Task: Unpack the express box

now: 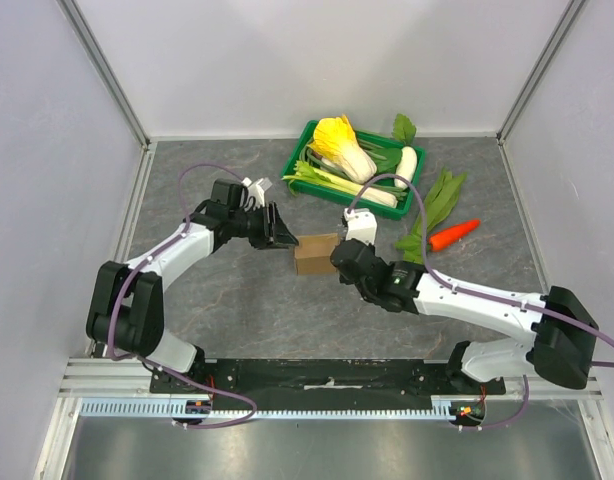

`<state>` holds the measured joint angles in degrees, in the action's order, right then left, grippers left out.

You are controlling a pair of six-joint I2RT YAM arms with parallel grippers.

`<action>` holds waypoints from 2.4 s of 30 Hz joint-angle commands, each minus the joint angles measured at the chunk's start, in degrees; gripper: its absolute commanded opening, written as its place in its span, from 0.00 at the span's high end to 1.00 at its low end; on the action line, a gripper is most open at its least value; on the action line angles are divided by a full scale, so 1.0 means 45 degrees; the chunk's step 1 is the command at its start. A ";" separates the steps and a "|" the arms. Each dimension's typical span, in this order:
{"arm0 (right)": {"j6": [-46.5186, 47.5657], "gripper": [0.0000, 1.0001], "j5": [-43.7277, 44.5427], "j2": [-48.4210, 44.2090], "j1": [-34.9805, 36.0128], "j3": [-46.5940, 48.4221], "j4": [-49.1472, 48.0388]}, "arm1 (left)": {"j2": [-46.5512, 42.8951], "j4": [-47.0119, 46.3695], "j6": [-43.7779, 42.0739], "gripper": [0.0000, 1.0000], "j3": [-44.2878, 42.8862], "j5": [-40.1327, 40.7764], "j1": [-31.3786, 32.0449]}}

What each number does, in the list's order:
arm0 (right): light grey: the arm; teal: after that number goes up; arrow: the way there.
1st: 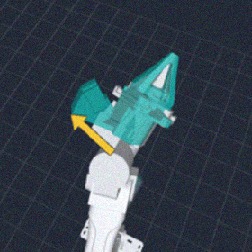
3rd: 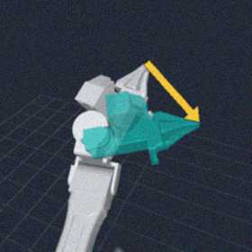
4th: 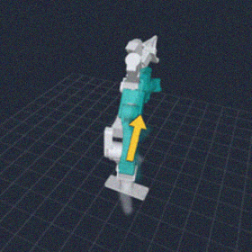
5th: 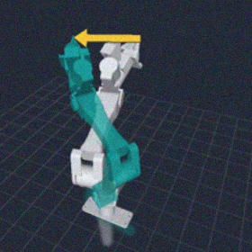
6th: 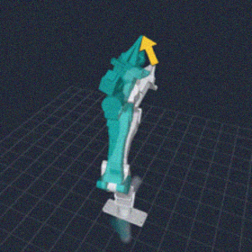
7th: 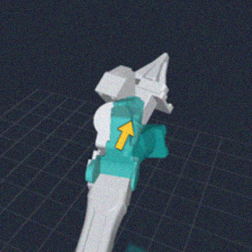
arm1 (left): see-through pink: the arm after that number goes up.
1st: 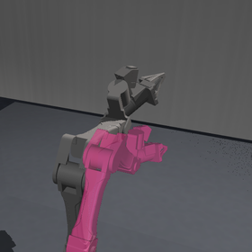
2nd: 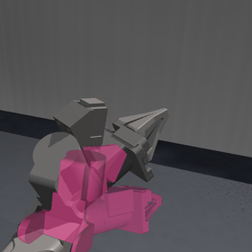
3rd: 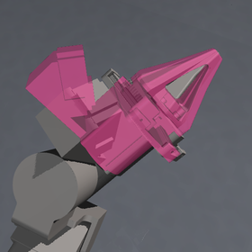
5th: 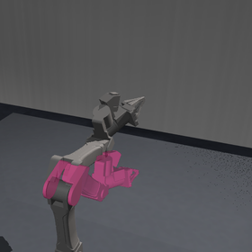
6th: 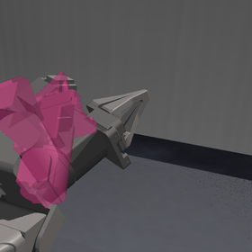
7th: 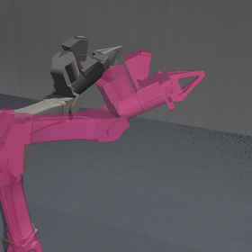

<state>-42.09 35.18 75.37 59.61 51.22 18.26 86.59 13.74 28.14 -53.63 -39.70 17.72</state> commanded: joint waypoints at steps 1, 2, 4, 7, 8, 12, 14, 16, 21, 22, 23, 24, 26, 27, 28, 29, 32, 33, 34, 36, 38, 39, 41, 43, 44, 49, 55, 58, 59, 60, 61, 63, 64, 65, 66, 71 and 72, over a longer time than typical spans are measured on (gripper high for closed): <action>-0.0491 1.00 0.1049 -0.0791 -0.0220 -0.0249 0.0141 | -0.0550 0.0207 -0.1602 0.42 -0.0874 -0.0221 0.0047; -0.0549 1.00 0.1030 -0.0889 -0.0220 -0.0288 0.0122 | -0.0627 0.0267 -0.1934 0.38 -0.1166 -0.0162 0.0086; -0.0821 1.00 0.1050 -0.1065 -0.0259 -0.0483 0.0122 | -0.0667 0.0345 -0.2949 0.25 -0.1538 0.0656 0.0418; -0.1252 1.00 0.0972 -0.1455 -0.0240 -0.0991 -0.0131 | -0.0317 0.0481 -0.4356 0.20 -0.2142 0.1400 0.1042; -0.1330 1.00 0.0894 -0.1573 -0.0259 -0.1147 -0.0229 | -0.0161 0.0734 -0.4668 0.19 -0.2300 0.1478 0.1160; -0.1351 1.00 0.0932 -0.2411 -0.0260 -0.1616 -0.0465 | 0.0717 0.1516 -0.6811 0.06 -0.3101 0.1440 0.1824; -0.1370 1.00 0.0972 -0.2628 -0.0299 -0.1753 -0.0464 | 0.0991 0.2061 -0.7945 0.06 -0.3550 0.1635 0.2232; -0.1448 1.00 0.0797 -0.2843 -0.0454 -0.1793 -0.0464 | 0.1363 0.2317 -0.8497 0.06 -0.3901 0.1577 0.2391; -0.1584 1.00 0.0308 -0.3213 -0.0922 -0.1968 -0.0445 | 0.1969 0.3411 -1.0627 0.04 -0.4333 0.1401 0.2781; -0.1624 1.00 0.0211 -0.3273 -0.1001 -0.2046 -0.0445 | 0.2008 0.3431 -1.0783 0.04 -0.4314 0.1401 0.2859; -0.1663 1.00 -0.0022 -0.3312 -0.1118 -0.2124 -0.0445 | 0.2028 0.3412 -1.1017 0.04 -0.4294 0.1227 0.2996; -0.1683 1.00 -0.0160 -0.3370 -0.1215 -0.2163 -0.0445 | 0.2028 0.3431 -1.1135 0.04 -0.4255 0.1129 0.3055; -0.1683 1.00 -0.0317 -0.3410 -0.1470 -0.2203 -0.0464 | 0.2183 0.3412 -1.1350 0.04 -0.4177 0.1340 0.3289; -0.1663 1.00 -0.0375 -0.3449 -0.1567 -0.2222 -0.0445 | 0.2262 0.3431 -1.1409 0.04 -0.4177 0.1536 0.3367; -0.1663 1.00 -0.0415 -0.3449 -0.1587 -0.2203 -0.0445 | 0.2398 0.3509 -1.1468 0.04 -0.4196 0.1712 0.3426; -0.1644 1.00 -0.0434 -0.3430 -0.1626 -0.2184 -0.0464 | 0.2612 0.3568 -1.1604 0.04 -0.4216 0.1907 0.3485; -0.1663 1.00 -0.0474 -0.3390 -0.1704 -0.2125 -0.0445 | 0.3023 0.3568 -1.1664 0.04 -0.4333 0.2414 0.3582; -0.1702 1.00 -0.0493 -0.3410 -0.1743 -0.2125 -0.0464 | 0.3102 0.3549 -1.1683 0.04 -0.4391 0.2591 0.3602; -0.1741 1.00 -0.0474 -0.3429 -0.1744 -0.2125 -0.0464 | 0.3141 0.3549 -1.1683 0.04 -0.4411 0.2728 0.3641; -0.1761 1.00 -0.0454 -0.3488 -0.1802 -0.2144 -0.0581 | 0.3219 0.3374 -1.1703 0.05 -0.4334 0.3313 0.3778; -0.1722 1.00 -0.0493 -0.3566 -0.1861 -0.2144 -0.0853 | 0.3220 0.3042 -1.1800 0.08 -0.4197 0.3898 0.3914; -0.1722 1.00 -0.0474 -0.3585 -0.1900 -0.2164 -0.0990 | 0.3200 0.2925 -1.1820 0.12 -0.4042 0.4075 0.3954; -0.1586 1.00 -0.0571 -0.3586 -0.1958 -0.2203 -0.1439 | 0.3180 0.2633 -1.2014 0.17 -0.3923 0.4523 0.4032; -0.1566 1.00 -0.0668 -0.3547 -0.2017 -0.2203 -0.1790 | 0.3142 0.2534 -1.2403 0.25 -0.3767 0.4740 0.4110; -0.1469 1.00 -0.0708 -0.3508 -0.2075 -0.2203 -0.1908 | 0.3103 0.2417 -1.2541 0.30 -0.3554 0.4818 0.4130; -0.1195 1.00 -0.0884 -0.3429 -0.2329 -0.2242 -0.2786 | 0.2674 0.1850 -1.3517 0.36 -0.2928 0.5015 0.4169; -0.0552 1.00 -0.1254 -0.3137 -0.2934 -0.2670 -0.4618 | 0.2185 0.1401 -1.4338 0.39 -0.2128 0.4566 0.4188; -0.0200 1.00 -0.1840 -0.2884 -0.3208 -0.3061 -0.5830 | 0.2028 0.1284 -1.4418 0.41 -0.1678 0.4390 0.4208; -0.0121 1.00 -0.1938 -0.2805 -0.3247 -0.3120 -0.6029 | 0.2086 0.1264 -1.4418 0.41 -0.1561 0.4370 0.4227; -0.0082 1.00 -0.2113 -0.2708 -0.3306 -0.3140 -0.6147 | 0.2145 0.1264 -1.4418 0.41 -0.1521 0.4370 0.4227; 0.0035 1.00 -0.2172 -0.2552 -0.3345 -0.3140 -0.6303 | 0.2203 0.1322 -1.4437 0.42 -0.1501 0.4408 0.4266; 0.0153 1.00 -0.2231 -0.2531 -0.3345 -0.3218 -0.6634 | 0.2340 0.1400 -1.4496 0.43 -0.1501 0.4428 0.4305; 0.0327 1.00 -0.2251 -0.2628 -0.3365 -0.3219 -0.6752 | 0.2360 0.1400 -1.4515 0.43 -0.1520 0.4467 0.4306; 0.0406 1.00 -0.2270 -0.2667 -0.3365 -0.3199 -0.6811 | 0.2399 0.1420 -1.4515 0.43 -0.1521 0.4487 0.4306; 0.0446 1.00 -0.2232 -0.2687 -0.3365 -0.3160 -0.6851 | 0.2438 0.1439 -1.4535 0.44 -0.1540 0.4468 0.4306; 0.0739 1.00 -0.2524 -0.2687 -0.3424 -0.3062 -0.7163 | 0.2536 0.1596 -1.4438 0.44 -0.1637 0.4565 0.4344; 0.0758 1.00 -0.2525 -0.2552 -0.3424 -0.2946 -0.7048 | 0.2517 0.1615 -1.4398 0.44 -0.1657 0.4584 0.4345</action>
<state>-40.56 24.43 64.07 44.47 36.67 -9.54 96.16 18.31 -33.34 -62.28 -21.52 36.77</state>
